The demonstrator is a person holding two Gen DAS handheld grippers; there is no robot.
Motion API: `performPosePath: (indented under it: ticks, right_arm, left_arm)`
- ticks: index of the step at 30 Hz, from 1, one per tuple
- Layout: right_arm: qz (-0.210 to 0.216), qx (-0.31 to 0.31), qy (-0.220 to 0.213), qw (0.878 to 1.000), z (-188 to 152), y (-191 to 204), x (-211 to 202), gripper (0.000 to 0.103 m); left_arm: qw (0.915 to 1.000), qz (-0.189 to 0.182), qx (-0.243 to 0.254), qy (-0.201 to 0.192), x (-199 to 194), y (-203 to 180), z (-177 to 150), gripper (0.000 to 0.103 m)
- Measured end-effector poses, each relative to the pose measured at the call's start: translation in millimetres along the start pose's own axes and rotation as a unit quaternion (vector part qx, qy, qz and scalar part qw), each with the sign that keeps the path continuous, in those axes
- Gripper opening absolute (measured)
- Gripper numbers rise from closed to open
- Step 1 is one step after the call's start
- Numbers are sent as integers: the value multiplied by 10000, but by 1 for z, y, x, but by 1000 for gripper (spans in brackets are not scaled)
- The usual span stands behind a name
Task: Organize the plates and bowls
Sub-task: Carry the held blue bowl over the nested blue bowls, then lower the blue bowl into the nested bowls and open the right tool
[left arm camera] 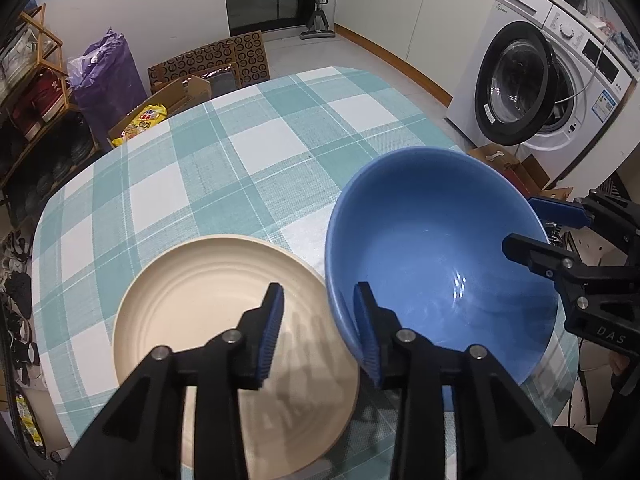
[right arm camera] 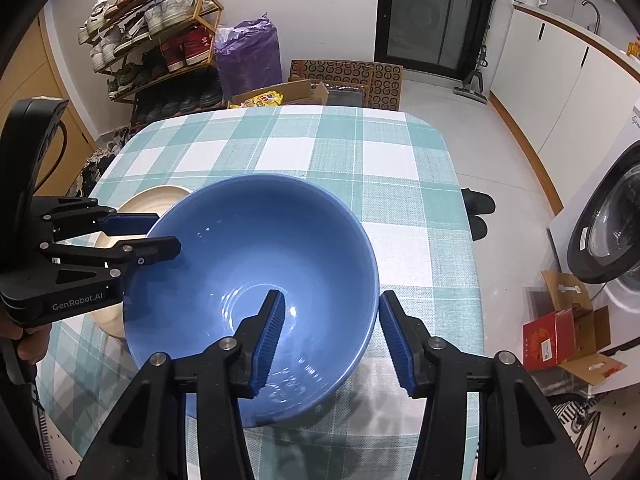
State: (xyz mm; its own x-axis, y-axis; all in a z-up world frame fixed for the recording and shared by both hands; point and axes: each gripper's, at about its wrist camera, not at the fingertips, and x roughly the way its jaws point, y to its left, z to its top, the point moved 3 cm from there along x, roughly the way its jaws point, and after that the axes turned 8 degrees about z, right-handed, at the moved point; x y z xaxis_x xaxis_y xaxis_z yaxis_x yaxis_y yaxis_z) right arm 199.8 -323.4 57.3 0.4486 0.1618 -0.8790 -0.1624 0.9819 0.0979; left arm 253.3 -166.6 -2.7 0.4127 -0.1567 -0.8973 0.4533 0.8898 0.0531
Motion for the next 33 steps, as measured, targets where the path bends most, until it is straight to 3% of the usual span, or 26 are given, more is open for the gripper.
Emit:
performPosePath:
  ticks: [4,6,14,16,18,22,25,33]
  right_arm:
    - [194,72,-39,9998,-1,1,-1,76]
    - [266,127,-129,9995,-2,0,-4,80]
    - [551,310,-347,9974,-3,-4,-14,87]
    - [601,376,-403,9967,-4,-6,-16,89]
    - [639,421,-447,9961,-5,-7,-18,91]
    - [716,407,-555,9951,-8,-7,-22,99]
    - [713,356,-672,9946,-11,-7,-24,102]
    - [894,533,-757,9917,-19,-12,-18,103]
  left_arm:
    - [10000,-37,35,-41,-3,2,-5,48]
    - [9999,-72,54,-70,-6,2,-8,49]
    - [9994,-198,-134,-248,-22,7,-18,54]
    - [9991,-178,-246,-289,-24,11,-21,60]
    - [9989,-64,-331,-326,-25,14,-23,77]
    - [9973,20,-539,-505,-29,23,-31,87]
    - [9959,30,-704,-571,-29,29,-37,102]
    - [9924,-47,-1015,-693,-28,33,-52,103]
